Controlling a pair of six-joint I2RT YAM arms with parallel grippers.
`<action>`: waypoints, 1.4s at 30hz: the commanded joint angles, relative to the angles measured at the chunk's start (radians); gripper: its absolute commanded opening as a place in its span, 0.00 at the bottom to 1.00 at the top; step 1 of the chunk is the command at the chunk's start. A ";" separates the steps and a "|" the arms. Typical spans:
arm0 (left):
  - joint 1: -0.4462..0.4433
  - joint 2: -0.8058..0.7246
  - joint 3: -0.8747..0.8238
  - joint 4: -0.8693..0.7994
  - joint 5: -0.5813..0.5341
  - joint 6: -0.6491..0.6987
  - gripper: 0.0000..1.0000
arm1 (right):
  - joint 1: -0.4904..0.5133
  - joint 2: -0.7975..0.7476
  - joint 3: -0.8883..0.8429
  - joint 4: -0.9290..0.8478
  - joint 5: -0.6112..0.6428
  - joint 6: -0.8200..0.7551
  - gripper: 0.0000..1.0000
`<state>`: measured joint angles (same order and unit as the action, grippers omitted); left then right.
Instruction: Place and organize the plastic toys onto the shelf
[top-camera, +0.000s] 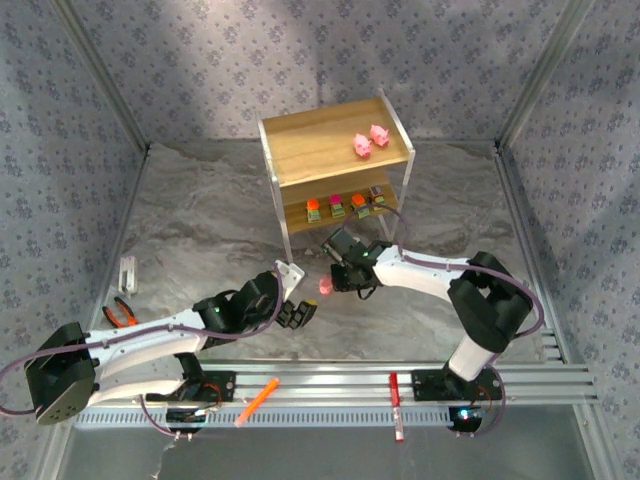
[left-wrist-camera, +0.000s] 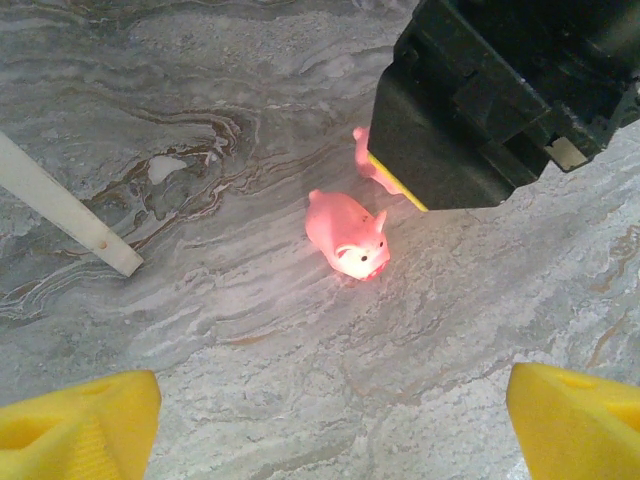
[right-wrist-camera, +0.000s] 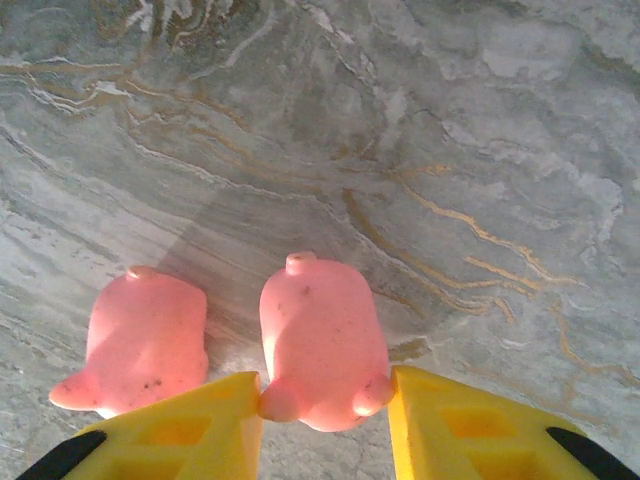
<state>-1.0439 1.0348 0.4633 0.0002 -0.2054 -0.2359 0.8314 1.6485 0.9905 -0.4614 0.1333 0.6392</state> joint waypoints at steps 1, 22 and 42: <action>-0.006 -0.001 0.012 0.004 0.003 0.004 0.89 | -0.006 -0.041 -0.017 -0.041 0.023 -0.002 0.38; -0.006 0.005 0.015 0.006 0.005 0.004 0.89 | -0.015 -0.080 -0.076 -0.041 0.027 0.003 0.39; -0.006 0.004 0.015 0.004 0.006 0.004 0.89 | 0.070 -0.087 -0.116 0.025 0.115 0.050 0.54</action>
<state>-1.0439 1.0359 0.4633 0.0002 -0.2054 -0.2359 0.8837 1.5723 0.8917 -0.4557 0.2028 0.6601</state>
